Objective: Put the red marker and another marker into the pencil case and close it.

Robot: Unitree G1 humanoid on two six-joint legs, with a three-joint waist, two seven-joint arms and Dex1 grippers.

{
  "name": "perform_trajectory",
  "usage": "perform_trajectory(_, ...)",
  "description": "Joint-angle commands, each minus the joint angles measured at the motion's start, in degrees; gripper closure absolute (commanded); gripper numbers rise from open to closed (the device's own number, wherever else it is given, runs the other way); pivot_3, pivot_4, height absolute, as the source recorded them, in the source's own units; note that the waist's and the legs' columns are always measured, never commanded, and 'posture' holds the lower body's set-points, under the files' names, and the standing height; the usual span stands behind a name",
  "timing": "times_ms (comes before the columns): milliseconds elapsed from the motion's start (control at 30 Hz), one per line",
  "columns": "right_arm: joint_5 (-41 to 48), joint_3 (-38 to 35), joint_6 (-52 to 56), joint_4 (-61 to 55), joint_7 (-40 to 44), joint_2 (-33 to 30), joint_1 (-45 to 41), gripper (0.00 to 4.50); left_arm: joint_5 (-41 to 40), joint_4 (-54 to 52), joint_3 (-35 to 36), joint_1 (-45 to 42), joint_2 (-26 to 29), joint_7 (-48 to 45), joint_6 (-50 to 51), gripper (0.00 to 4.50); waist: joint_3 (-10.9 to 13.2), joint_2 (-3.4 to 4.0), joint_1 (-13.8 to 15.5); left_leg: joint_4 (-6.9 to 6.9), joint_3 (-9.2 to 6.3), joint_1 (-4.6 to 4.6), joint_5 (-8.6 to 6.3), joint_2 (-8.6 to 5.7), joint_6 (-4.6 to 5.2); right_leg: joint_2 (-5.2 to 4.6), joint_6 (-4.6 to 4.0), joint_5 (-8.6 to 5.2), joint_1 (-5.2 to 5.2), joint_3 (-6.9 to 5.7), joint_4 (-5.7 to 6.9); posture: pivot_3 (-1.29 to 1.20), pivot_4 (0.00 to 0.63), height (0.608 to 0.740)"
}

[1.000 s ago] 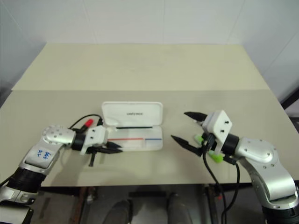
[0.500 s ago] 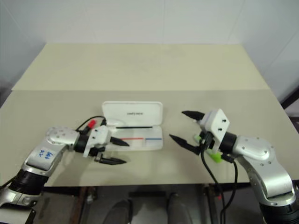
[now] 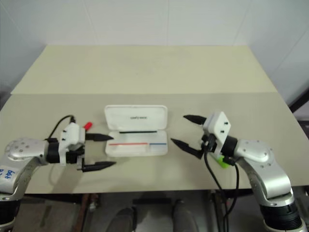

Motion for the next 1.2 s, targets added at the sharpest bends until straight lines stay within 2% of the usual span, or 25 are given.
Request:
perform_trajectory(33,0.3,0.5,-1.8,0.0,1.6,0.5,-1.5,0.00,-6.5,-5.3,8.8,6.3,-2.7,4.0,2.5,0.02,0.0,0.00,-0.3,-0.01,0.00,0.02,0.00,0.01,0.00,-0.01,0.00,0.00,0.01,0.00,0.02,0.00,0.150,0.740)
perform_trajectory(200,-0.2,1.9,-2.6,1.8,2.7,1.4,-3.0,0.00,-10.8,-7.9,16.7,14.3,-5.6,7.5,2.8,0.02,0.0,-0.02,-0.4,0.01,0.00,0.03,0.00,0.02,0.00,0.00,-0.12,-0.06,0.00,-0.01,0.02,0.00,0.150,0.740)
perform_trajectory(400,-0.7,2.6,-3.2,2.7,3.2,2.3,-3.5,0.00,-4.5,-0.5,21.2,13.6,-6.0,17.0,-1.3,0.02,0.0,-0.03,-0.1,0.08,0.00,0.05,0.01,0.01,-0.01,0.00,-0.20,-0.08,0.03,-0.01,-0.01,0.00,0.150,0.740)
perform_trajectory(600,-0.7,2.4,-2.9,1.8,2.4,2.8,-3.0,0.00,1.5,8.7,16.4,7.1,-5.3,24.2,-1.2,0.02,0.0,-0.05,0.0,0.04,0.00,0.05,0.02,0.01,-0.02,0.00,-0.23,-0.07,0.03,-0.01,-0.05,0.00,0.150,0.740)
perform_trajectory(867,-0.5,1.2,-1.9,-0.1,1.0,2.3,-2.4,0.00,4.3,17.6,8.4,-0.3,-5.7,26.3,0.3,0.02,0.0,-0.06,0.1,-0.04,0.00,0.05,0.00,0.01,-0.05,0.00,-0.19,-0.05,-0.02,-0.04,0.03,0.00,0.150,0.740)
perform_trajectory(1100,-0.2,0.5,-0.8,-2.2,-0.4,1.8,-1.7,0.00,6.9,20.3,3.2,-1.7,-6.8,26.2,-1.5,0.02,0.0,-0.07,0.1,-0.05,0.00,0.04,0.00,0.02,-0.05,0.00,-0.16,-0.03,-0.03,-0.04,0.04,0.00,0.150,0.740)
perform_trajectory(1200,-0.2,-0.2,-0.7,-2.8,-0.7,1.4,-1.1,0.00,6.9,19.2,3.4,-0.3,-7.0,27.0,-0.1,0.02,0.0,-0.07,0.3,-0.02,0.00,0.06,0.00,0.01,-0.05,0.00,-0.16,-0.03,-0.01,-0.04,0.04,0.00,0.150,0.740)
